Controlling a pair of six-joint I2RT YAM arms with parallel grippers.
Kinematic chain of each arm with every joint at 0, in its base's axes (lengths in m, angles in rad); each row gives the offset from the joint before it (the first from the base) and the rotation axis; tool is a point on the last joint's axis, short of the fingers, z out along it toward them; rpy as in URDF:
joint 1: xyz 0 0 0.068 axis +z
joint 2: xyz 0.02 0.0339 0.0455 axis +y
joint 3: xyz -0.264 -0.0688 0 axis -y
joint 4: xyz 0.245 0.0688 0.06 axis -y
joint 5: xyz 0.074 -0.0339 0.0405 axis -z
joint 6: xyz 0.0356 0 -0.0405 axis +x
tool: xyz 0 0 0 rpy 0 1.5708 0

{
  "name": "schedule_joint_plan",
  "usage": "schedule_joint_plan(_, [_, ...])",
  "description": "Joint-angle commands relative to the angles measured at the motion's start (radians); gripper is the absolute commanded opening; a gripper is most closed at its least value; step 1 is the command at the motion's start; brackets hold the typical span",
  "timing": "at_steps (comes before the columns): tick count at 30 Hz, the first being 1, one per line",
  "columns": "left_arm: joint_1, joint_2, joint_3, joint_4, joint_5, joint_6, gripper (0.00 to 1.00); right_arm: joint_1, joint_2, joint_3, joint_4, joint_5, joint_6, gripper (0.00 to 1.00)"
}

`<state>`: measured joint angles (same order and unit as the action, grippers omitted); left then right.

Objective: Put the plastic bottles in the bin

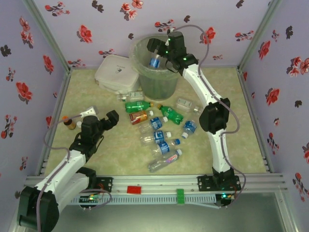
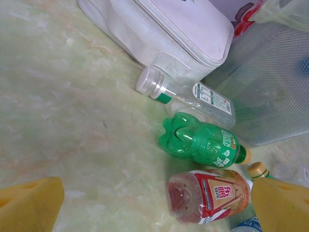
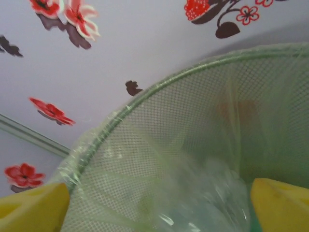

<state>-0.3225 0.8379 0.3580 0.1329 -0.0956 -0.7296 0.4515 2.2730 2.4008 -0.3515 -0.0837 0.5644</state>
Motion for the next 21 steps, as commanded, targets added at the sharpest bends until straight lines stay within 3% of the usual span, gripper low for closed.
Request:
schedule_joint_plan(1, [0.008, -0.013, 0.012, -0.021, 0.043, 0.036, 1.00, -0.004, -0.048, 0.061, -0.008, -0.002, -0.036, 1.00])
schedule_joint_plan(9, [0.006, -0.015, 0.062, -0.035, 0.186, 0.113, 1.00, -0.004, -0.244, -0.023, -0.109, 0.026, -0.139, 1.00])
schedule_joint_plan(15, [-0.033, -0.013, 0.101, -0.036, 0.260, 0.152, 1.00, -0.004, -0.508, -0.370, -0.092, 0.085, -0.180, 1.00])
schedule_joint_plan(21, [-0.159, 0.011, 0.162, -0.061, 0.261, 0.208, 1.00, -0.022, -0.789, -0.750, -0.028, 0.144, -0.164, 1.00])
